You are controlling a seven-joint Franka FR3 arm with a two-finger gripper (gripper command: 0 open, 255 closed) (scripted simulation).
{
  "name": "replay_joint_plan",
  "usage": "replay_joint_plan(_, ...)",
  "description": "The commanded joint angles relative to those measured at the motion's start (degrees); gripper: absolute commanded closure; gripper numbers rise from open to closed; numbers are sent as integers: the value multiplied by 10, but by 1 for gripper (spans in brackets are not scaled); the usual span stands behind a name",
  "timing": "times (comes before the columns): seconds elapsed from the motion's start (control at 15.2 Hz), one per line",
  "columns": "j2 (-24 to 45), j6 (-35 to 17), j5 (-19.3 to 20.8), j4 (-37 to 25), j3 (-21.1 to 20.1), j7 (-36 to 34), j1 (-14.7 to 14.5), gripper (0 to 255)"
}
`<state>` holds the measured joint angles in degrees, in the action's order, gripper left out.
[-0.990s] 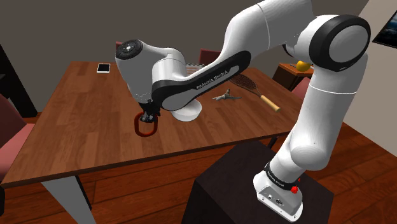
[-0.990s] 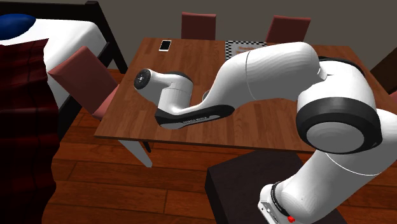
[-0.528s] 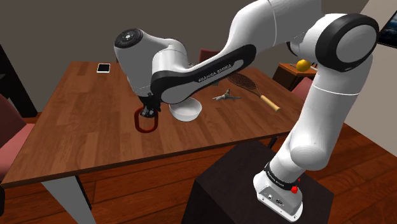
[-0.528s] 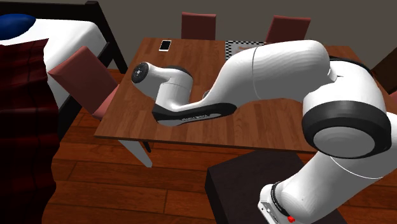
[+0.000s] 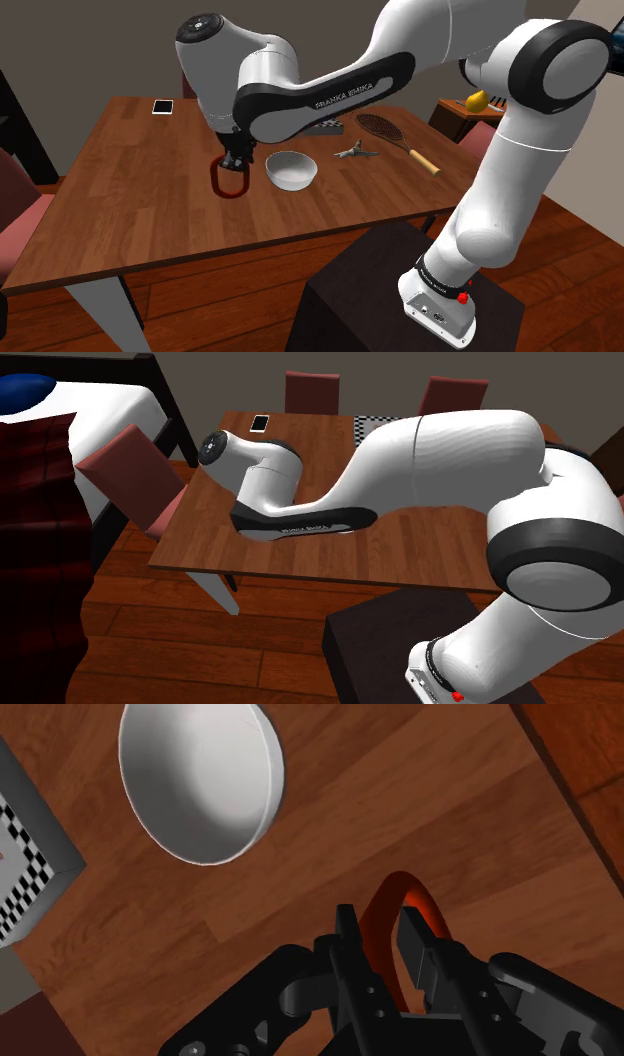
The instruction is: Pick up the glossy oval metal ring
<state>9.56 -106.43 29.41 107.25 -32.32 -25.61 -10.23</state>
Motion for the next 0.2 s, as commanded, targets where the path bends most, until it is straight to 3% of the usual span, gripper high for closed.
replay_joint_plan(0.0, -4, 13, -4, -11, -1, 7, 0, 255)
replay_joint_plan(0.13, -4, 14, -5, -12, -1, 7, 0, 255)
